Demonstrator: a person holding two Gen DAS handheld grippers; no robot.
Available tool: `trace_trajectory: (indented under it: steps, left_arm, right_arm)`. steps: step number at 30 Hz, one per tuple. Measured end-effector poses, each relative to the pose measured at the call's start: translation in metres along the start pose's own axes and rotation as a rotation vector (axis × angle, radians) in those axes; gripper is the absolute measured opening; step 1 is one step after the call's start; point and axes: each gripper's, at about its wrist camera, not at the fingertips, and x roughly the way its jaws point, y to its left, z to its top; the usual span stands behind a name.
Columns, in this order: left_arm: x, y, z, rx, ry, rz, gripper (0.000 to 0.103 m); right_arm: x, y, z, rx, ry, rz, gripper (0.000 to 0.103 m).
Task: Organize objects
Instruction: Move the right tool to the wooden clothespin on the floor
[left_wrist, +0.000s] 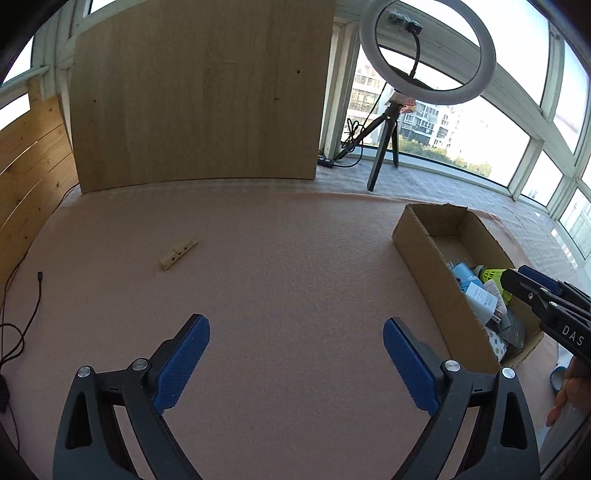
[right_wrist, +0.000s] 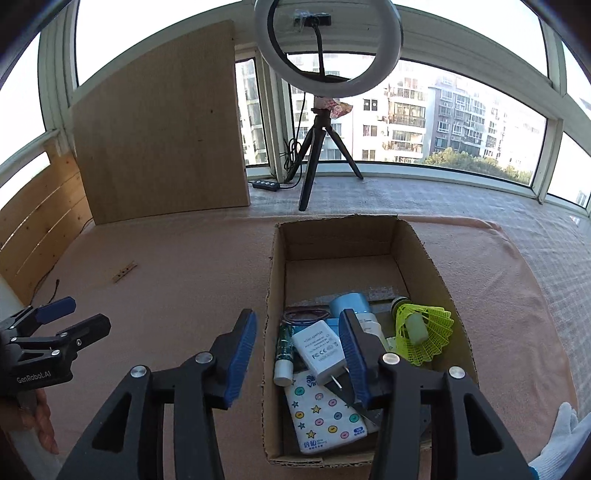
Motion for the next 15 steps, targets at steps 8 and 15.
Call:
trace_trajectory:
  steps: [8, 15]
  left_arm:
    - [-0.038, 0.120, -0.022, -0.117, -0.012, 0.085, 0.097]
    - [-0.065, 0.206, -0.038, -0.210, -0.030, 0.144, 0.097]
  right_arm:
    - [0.029, 0.124, -0.001, -0.119, 0.070, 0.116, 0.045]
    - [0.060, 0.214, 0.002, -0.202, 0.127, 0.219, 0.048]
